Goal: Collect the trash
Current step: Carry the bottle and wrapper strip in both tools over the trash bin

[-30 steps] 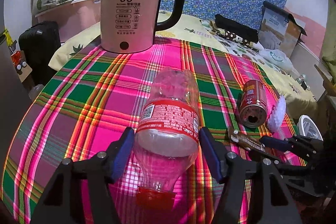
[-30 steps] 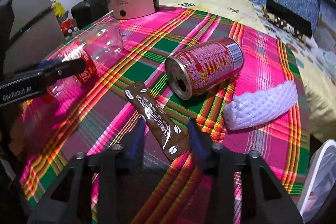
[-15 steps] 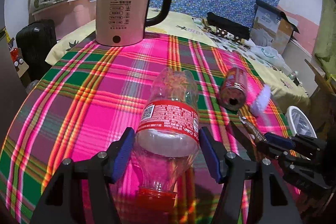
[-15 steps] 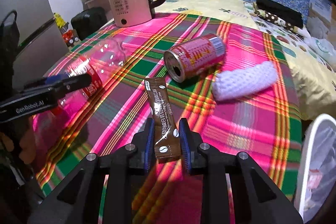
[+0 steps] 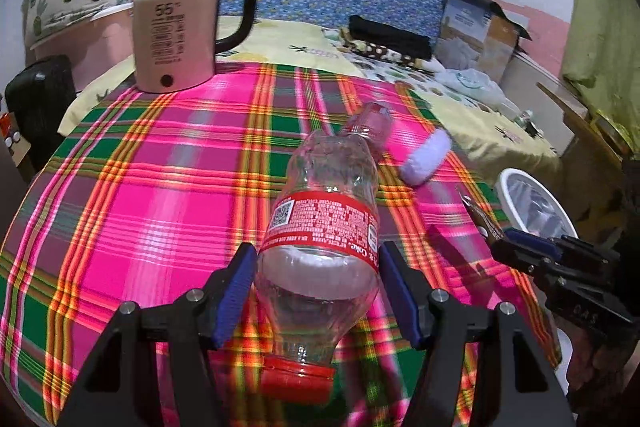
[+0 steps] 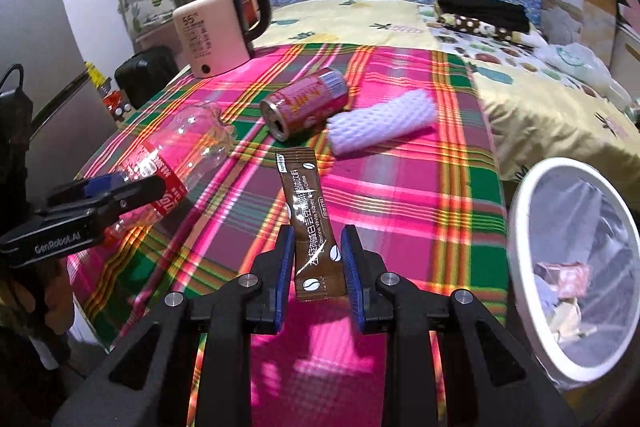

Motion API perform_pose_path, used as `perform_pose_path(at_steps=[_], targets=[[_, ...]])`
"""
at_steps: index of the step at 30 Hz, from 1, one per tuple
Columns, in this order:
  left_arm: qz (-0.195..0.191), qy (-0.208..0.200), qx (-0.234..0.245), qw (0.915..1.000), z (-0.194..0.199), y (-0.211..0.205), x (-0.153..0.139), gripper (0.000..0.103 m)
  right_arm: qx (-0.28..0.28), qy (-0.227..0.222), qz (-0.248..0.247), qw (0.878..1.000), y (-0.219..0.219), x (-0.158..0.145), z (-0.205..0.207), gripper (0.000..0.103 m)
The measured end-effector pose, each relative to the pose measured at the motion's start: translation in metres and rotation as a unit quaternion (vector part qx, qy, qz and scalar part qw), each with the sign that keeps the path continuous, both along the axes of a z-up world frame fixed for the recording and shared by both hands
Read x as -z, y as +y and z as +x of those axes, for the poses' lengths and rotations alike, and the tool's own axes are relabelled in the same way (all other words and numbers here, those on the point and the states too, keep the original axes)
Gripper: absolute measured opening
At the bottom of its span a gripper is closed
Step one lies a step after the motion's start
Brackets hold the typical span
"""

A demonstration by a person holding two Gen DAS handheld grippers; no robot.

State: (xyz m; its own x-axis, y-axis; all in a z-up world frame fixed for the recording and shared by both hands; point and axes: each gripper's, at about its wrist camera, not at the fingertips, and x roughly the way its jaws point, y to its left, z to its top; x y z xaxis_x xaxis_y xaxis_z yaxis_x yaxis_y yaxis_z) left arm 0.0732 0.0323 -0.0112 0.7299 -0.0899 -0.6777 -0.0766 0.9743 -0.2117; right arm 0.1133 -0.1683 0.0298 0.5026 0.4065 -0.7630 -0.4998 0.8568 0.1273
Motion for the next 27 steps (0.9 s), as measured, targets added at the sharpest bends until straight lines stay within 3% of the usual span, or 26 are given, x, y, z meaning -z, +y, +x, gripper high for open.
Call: perform_pose_path(at_steps=[12, 27], targets=[[0.007, -0.013, 0.066, 0.9977, 0.013, -0.056, -0.015, 0.065, 0.061, -0.018, 0.013, 0.998, -0.046, -0.009, -0.003, 0.025], [0.009, -0.028, 0.154, 0.9876, 0.041, -0.133, -0.029, 0.065, 0.143, -0.033, 0.013, 0.989, -0.11, -0.015, -0.006, 0.025]])
